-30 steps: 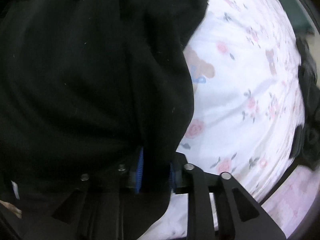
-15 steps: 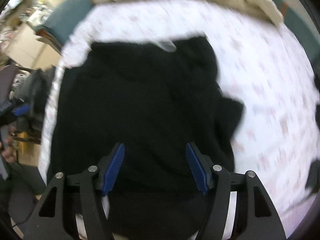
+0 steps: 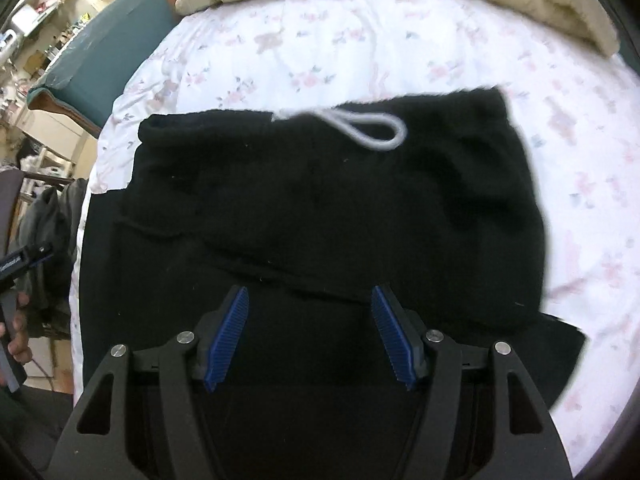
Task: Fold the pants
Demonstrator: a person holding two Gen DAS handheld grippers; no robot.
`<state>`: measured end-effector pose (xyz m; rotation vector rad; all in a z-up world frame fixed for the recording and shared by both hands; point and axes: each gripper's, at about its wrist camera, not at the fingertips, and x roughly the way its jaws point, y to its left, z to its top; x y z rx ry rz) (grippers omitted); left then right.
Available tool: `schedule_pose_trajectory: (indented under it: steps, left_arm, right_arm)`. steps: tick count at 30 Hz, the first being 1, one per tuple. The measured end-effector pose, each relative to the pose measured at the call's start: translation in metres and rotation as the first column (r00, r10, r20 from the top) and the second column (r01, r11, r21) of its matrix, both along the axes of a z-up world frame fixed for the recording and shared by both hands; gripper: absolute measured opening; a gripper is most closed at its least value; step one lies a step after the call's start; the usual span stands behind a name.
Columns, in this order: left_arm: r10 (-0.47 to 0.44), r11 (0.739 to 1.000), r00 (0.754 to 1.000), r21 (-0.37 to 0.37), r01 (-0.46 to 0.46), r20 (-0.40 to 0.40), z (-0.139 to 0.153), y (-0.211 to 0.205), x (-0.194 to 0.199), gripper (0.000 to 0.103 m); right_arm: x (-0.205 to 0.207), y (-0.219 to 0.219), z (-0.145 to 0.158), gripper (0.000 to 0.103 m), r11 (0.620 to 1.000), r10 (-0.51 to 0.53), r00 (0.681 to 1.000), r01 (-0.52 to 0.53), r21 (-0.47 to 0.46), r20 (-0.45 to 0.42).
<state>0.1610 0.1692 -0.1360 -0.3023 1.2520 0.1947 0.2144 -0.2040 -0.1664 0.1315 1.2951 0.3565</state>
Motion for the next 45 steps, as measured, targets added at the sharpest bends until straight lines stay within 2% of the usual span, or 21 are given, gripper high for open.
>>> schedule_pose_trajectory:
  steps: [6, 10, 11, 12, 13, 14, 15, 17, 20, 23, 25, 29, 30, 31, 33, 34, 36, 38, 40, 41, 45]
  left_arm:
    - [-0.019, 0.999, 1.000, -0.025, 0.019, 0.017, 0.001, -0.015, 0.011, 0.084]
    - [-0.052, 0.999, 0.998, -0.010, 0.053, 0.024, 0.002, -0.025, 0.015, 0.084]
    - [-0.051, 0.998, 0.998, -0.018, 0.052, 0.024, 0.003, -0.026, 0.015, 0.084]
    - [-0.050, 0.998, 0.998, -0.027, 0.051, 0.025, 0.003, -0.026, 0.014, 0.084]
    - [-0.052, 0.998, 0.998, -0.028, 0.053, 0.025, 0.003, -0.026, 0.014, 0.084]
    - [-0.055, 0.998, 0.998, -0.025, 0.056, 0.024, 0.004, -0.026, 0.013, 0.084]
    - [-0.056, 0.998, 0.998, -0.022, 0.056, 0.022, 0.004, -0.026, 0.013, 0.084]
    - [-0.040, 0.999, 0.999, -0.033, 0.041, 0.024, 0.006, -0.023, 0.013, 0.084]
    - [-0.011, 0.998, 1.000, -0.069, 0.013, 0.029, 0.008, -0.021, 0.012, 0.084]
    - [-0.021, 0.998, 0.999, -0.061, 0.023, 0.042, 0.011, -0.025, 0.012, 0.084]
    - [-0.037, 0.998, 0.998, -0.050, 0.040, 0.043, 0.011, -0.028, 0.013, 0.084]
    - [-0.003, 0.995, 1.000, -0.101, 0.005, 0.019, 0.005, -0.021, 0.014, 0.084]
    - [0.020, 0.993, 1.000, -0.120, -0.019, 0.013, 0.003, -0.016, 0.014, 0.084]
    - [0.030, 0.992, 1.000, -0.120, -0.029, 0.007, 0.001, -0.014, 0.014, 0.084]
    - [0.030, 0.994, 1.000, -0.105, -0.030, 0.004, -0.001, -0.014, 0.015, 0.084]
    - [0.029, 0.995, 1.000, -0.099, -0.028, 0.006, -0.002, -0.013, 0.016, 0.084]
    - [0.024, 0.996, 1.000, -0.085, -0.024, 0.010, -0.003, -0.013, 0.018, 0.084]
    - [0.018, 0.997, 1.000, -0.069, -0.017, 0.016, -0.006, -0.012, 0.021, 0.084]
    - [0.005, 0.998, 1.000, -0.061, -0.004, 0.015, -0.012, -0.012, 0.027, 0.084]
    - [-0.011, 0.997, 1.000, -0.070, 0.012, 0.010, -0.016, -0.012, 0.030, 0.084]
    - [-0.038, 0.985, 0.999, -0.170, 0.033, -0.029, -0.033, -0.002, 0.035, 0.083]
  right_arm:
    - [-0.006, 0.039, -0.006, 0.069, 0.985, 0.070, 0.989, -0.049, 0.163, -0.126]
    - [-0.024, 0.094, -0.014, 0.069, 0.983, 0.182, 0.977, -0.182, 0.010, -0.109]
    - [-0.031, 0.107, -0.019, 0.069, 0.968, 0.226, 0.970, -0.234, -0.092, -0.089]
    - [-0.034, 0.115, -0.022, 0.064, 0.943, 0.251, 0.966, -0.258, -0.209, -0.059]
    - [-0.036, 0.118, -0.024, 0.045, 0.918, 0.265, 0.964, -0.262, -0.298, -0.031]
    - [-0.038, 0.117, -0.024, 0.031, 0.900, 0.273, 0.962, -0.261, -0.348, -0.016]
    - [-0.037, 0.108, -0.023, 0.007, 0.916, 0.249, 0.968, -0.246, -0.316, -0.032]
    - [-0.036, 0.081, -0.015, 0.004, 0.951, 0.164, 0.986, -0.168, -0.258, -0.038]
    - [-0.035, 0.029, 0.000, 0.004, 0.968, 0.028, 1.000, -0.029, -0.251, -0.009]
    - [-0.038, -0.022, -0.014, 0.004, 0.934, -0.077, 0.995, 0.051, -0.354, -0.060]
    - [-0.042, -0.038, -0.033, 0.008, 0.895, -0.081, 0.989, 0.016, -0.446, -0.128]
    - [-0.046, -0.062, -0.026, 0.018, 0.915, -0.104, 0.979, 0.024, -0.403, -0.178]
    - [-0.044, -0.067, -0.011, 0.030, 0.917, -0.118, 0.982, 0.050, -0.395, -0.150]
    - [-0.043, -0.071, 0.003, 0.052, 0.913, -0.135, 0.985, 0.082, -0.399, -0.107]
    - [-0.040, -0.070, 0.036, 0.073, 0.896, -0.141, 0.990, 0.139, -0.421, 0.026]
    - [-0.039, -0.067, 0.049, 0.073, 0.901, -0.132, 0.988, 0.155, -0.406, 0.084]
    - [-0.036, -0.056, 0.075, 0.073, 0.957, -0.105, 0.976, 0.151, -0.249, 0.191]
    - [-0.030, -0.041, 0.077, 0.073, 0.994, -0.101, 0.975, 0.108, -0.026, 0.198]
    - [-0.021, -0.024, 0.062, 0.073, 0.995, -0.074, 0.986, 0.063, 0.072, 0.152]
    - [-0.013, -0.012, 0.048, 0.073, 0.996, -0.060, 0.991, 0.052, 0.066, 0.122]
    - [-0.003, -0.016, 0.000, 0.073, 0.987, -0.063, 0.997, 0.070, -0.142, 0.050]
